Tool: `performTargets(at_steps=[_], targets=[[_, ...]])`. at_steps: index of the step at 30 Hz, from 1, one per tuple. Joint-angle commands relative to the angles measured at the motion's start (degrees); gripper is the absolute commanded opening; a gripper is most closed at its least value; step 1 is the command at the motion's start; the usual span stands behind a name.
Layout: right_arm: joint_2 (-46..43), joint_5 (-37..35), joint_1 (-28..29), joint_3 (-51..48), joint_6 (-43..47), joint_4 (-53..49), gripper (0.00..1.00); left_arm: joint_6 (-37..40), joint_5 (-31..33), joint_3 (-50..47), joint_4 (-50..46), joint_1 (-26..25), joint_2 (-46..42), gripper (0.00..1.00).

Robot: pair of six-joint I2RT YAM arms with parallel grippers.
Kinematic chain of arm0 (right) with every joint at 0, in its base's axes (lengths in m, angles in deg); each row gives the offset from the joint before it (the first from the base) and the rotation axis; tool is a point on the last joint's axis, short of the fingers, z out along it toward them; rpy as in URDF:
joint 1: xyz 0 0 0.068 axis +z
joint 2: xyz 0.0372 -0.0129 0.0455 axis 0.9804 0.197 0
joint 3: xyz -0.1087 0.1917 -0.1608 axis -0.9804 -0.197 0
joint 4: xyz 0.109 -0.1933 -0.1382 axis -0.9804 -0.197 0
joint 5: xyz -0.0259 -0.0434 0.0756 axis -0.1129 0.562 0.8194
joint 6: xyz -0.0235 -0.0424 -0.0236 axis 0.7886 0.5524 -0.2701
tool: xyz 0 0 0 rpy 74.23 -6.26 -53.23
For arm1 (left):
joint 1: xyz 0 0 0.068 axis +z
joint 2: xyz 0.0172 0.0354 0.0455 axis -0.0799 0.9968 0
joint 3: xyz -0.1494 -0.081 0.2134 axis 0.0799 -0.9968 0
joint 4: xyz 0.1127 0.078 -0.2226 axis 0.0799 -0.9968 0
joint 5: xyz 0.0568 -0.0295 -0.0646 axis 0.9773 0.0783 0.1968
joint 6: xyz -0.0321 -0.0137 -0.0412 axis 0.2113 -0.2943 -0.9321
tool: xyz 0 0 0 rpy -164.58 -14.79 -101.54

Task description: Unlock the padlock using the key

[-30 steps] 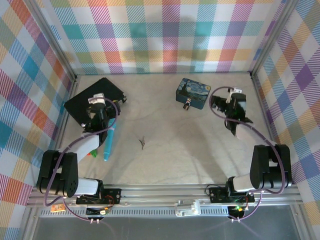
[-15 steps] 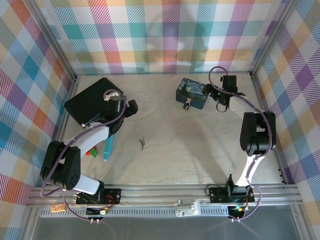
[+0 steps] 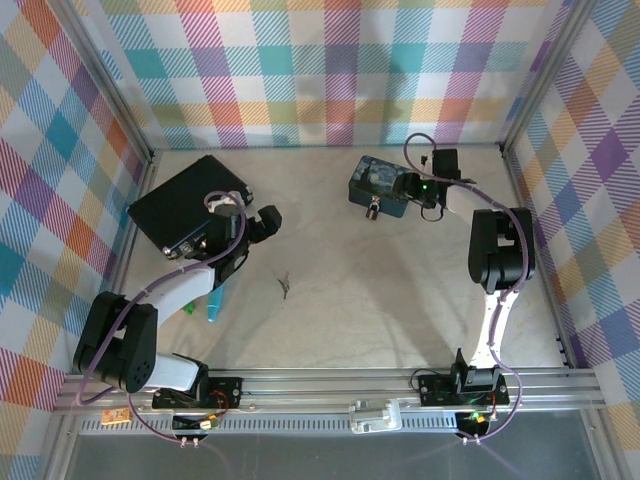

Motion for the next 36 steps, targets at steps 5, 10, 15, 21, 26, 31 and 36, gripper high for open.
performTargets(at_steps=[5,10,15,21,26,31,36], targets=[[1.47,-0.02,4.82,3.03,11.11,-9.74,0.51,-5.24,-1.67,-2.84,7.69,-2.42,-0.53,0.99],[1.64,0.14,9.47,3.62,18.32,-14.85,0.49,-3.76,-0.55,-2.12,6.19,-2.79,-1.84,1.00],[2.44,0.81,13.06,4.87,20.82,-17.29,0.49,-2.94,-0.57,-1.82,4.87,-2.97,-2.45,1.00],[5.81,2.64,15.31,10.60,19.38,-18.72,0.51,-3.31,-0.52,-2.11,3.15,-3.05,-2.77,1.00],[1.19,-2.70,17.49,11.42,18.47,-18.65,0.60,-4.49,9.40,1.76,-12.66,-3.08,-4.93,1.00],[-9.82,-10.21,20.95,5.56,17.97,-20.09,0.68,-4.65,15.53,1.54,-18.43,-2.97,-7.99,1.00],[-17.58,-10.77,28.22,-3.09,13.62,-20.50,0.70,-7.17,16.99,0.28,-18.26,-2.80,-9.52,1.00]])
